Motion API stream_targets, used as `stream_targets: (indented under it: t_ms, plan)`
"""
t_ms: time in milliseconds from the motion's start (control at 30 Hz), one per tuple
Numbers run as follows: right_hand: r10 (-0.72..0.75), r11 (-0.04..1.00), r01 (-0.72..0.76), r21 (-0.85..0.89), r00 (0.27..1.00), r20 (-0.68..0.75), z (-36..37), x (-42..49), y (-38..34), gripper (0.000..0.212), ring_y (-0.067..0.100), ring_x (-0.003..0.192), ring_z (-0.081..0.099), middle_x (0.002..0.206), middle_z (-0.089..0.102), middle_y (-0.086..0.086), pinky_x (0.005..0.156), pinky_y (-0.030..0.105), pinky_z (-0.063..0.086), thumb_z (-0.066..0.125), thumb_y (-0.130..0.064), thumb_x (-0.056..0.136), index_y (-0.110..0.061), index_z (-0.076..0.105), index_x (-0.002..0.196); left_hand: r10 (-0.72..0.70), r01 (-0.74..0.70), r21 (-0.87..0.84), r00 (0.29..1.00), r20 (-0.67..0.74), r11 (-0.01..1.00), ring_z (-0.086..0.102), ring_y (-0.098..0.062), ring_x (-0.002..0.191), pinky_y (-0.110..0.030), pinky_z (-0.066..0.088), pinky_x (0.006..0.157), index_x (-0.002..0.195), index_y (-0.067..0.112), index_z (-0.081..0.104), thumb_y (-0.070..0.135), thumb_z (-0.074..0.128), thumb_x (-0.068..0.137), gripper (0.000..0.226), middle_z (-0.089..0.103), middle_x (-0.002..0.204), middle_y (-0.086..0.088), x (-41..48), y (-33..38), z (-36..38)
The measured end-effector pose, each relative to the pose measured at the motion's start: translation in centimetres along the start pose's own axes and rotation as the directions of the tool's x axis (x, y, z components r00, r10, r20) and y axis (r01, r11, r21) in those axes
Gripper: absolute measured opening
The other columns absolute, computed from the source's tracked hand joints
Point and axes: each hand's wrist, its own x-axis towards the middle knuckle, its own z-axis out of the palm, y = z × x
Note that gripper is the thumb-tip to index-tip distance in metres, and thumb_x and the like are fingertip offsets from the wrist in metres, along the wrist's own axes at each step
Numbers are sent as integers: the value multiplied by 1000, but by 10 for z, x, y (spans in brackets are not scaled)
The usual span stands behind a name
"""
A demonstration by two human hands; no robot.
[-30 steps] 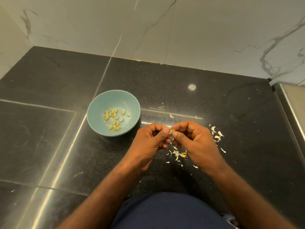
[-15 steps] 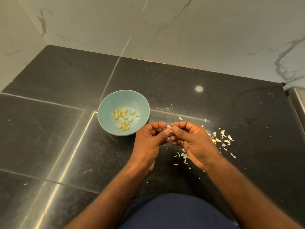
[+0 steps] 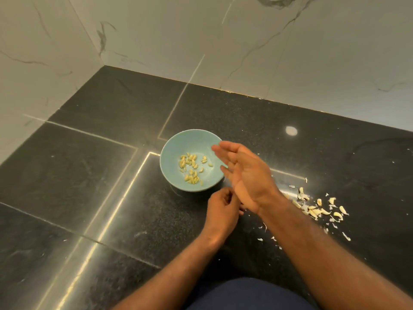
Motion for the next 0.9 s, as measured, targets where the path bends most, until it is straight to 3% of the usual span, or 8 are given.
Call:
stream_targets:
  t_ms: [100, 200, 367, 467, 533, 667, 833, 900]
  plan:
    - [-123, 992, 128, 14, 970, -209, -36, -12, -6, 32, 23, 82, 70, 80, 71, 9, 78, 34, 56, 38, 13, 88, -6, 63, 87, 85, -87, 128, 996, 27, 988, 69, -14, 78, -33, 60, 74, 98, 20, 67, 20, 55, 100, 12, 71, 84, -1, 2, -2, 7]
    - [-135, 983, 173, 64, 909, -395, -90, -39, -4, 33, 16, 55, 46, 59, 49, 1, 61, 34, 43, 33, 10, 86, -12, 50, 67, 161, -171, 224, 985, 61, 959, 66, -14, 76, -38, 59, 72, 103, 25, 65, 17, 52, 100, 16, 68, 83, 4, 3, -9, 9]
    - [-91, 996, 72, -55, 810, -579, -161, -95, 13, 35, 12, 52, 46, 60, 53, 0, 53, 30, 39, 45, -26, 104, -13, 55, 73, 258, -291, 284, 955, 148, 914, 60, -17, 64, -37, 52, 62, 84, 21, 66, 24, 51, 99, 21, 64, 71, 0, 0, -12, 21]
    - [-171, 897, -118, -425, 796, -581, -192, -115, 31, 9, 14, 60, 58, 80, 67, 8, 54, 31, 45, 57, -11, 100, -16, 58, 93, 335, -366, 280, 930, 154, 887, 54, -25, 58, -42, 46, 56, 72, 11, 60, 27, 53, 102, 34, 58, 62, -8, -1, -15, 43]
    - [-195, 813, -204, -545, 787, -585, -207, -125, 38, 18, 17, 71, 65, 93, 68, 8, 61, 31, 49, 59, -5, 97, -22, 57, 100, 368, -402, 300, 915, 164, 865, 52, -20, 55, -37, 44, 54, 69, 14, 57, 33, 53, 102, 38, 56, 59, -5, -2, -19, 62]
    - [-260, 759, -222, -612, 758, -597, -212, -133, 40, 14, 13, 70, 67, 84, 71, 2, 60, 22, 50, 65, -10, 95, -23, 67, 90, 391, -437, 338, 899, 197, 834, 61, -9, 67, -25, 49, 62, 93, 20, 66, 21, 55, 101, 13, 62, 69, 8, -6, -25, 76]
    - [-238, 620, -291, -728, 815, -528, -209, -125, 49, 11, 10, 70, 61, 82, 65, -6, 66, 26, 52, 74, -29, 89, -26, 67, 98, 410, -450, 338, 893, 185, 827, 64, -12, 71, -37, 55, 66, 102, 28, 63, 17, 56, 100, 13, 66, 77, 5, -7, -25, 76]
    - [-260, 487, -297, -821, 848, -461, -209, -120, 54, 12, 5, 71, 56, 86, 60, -10, 65, 19, 44, 73, -31, 90, -30, 66, 100, 425, -467, 356, 884, 193, 809, 63, -15, 69, -40, 55, 64, 102, 23, 66, 18, 56, 100, 11, 65, 76, 4, -7, -27, 76]
